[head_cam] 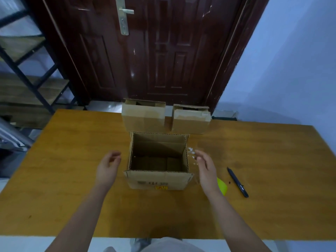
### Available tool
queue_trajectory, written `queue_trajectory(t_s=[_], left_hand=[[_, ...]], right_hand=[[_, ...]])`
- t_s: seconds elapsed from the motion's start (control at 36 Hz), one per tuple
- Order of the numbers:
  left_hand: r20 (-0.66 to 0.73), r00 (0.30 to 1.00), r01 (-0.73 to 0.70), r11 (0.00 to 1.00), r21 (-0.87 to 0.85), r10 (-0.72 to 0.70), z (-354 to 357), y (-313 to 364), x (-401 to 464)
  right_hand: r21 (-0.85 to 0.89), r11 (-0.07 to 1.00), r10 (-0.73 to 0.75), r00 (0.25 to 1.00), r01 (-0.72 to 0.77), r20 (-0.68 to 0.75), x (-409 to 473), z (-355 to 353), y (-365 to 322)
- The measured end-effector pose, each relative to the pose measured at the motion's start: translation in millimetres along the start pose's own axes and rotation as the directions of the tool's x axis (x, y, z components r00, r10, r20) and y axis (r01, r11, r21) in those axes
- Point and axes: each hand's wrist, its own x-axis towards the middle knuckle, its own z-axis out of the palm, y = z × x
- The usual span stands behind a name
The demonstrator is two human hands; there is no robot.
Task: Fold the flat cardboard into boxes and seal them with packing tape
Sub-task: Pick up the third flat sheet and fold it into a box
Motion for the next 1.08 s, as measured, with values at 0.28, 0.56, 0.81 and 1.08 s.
queue_trajectory(t_s=[0.28, 0.56, 0.81, 1.08], left_hand=[[0.588, 0.803, -0.088, 0.995, -0.049, 0.099, 10, 13, 5], [0.695, 0.714, -0.492, 0.769, 0.408, 0.088, 6, 40, 7], [0.587, 0.79, -0.532, 0.674, 0.512, 0.178, 16, 44, 1], [0.559, 0.777, -0.616, 0.533, 0.58, 0.29, 26, 34, -2]], right_hand=[[-0.305, 0.94, -0.001, 0.899, 0.15, 0.438, 2, 10, -21], [-0.688, 0.466, -0.489, 0.81, 0.556, 0.324, 3, 18, -25], [-0.883, 0.162, -0.387, 0.851, 0.441, 0.354, 24, 33, -37], [-0.9, 0.209, -0.198, 0.918, 0.381, 0.343, 32, 39, -34]])
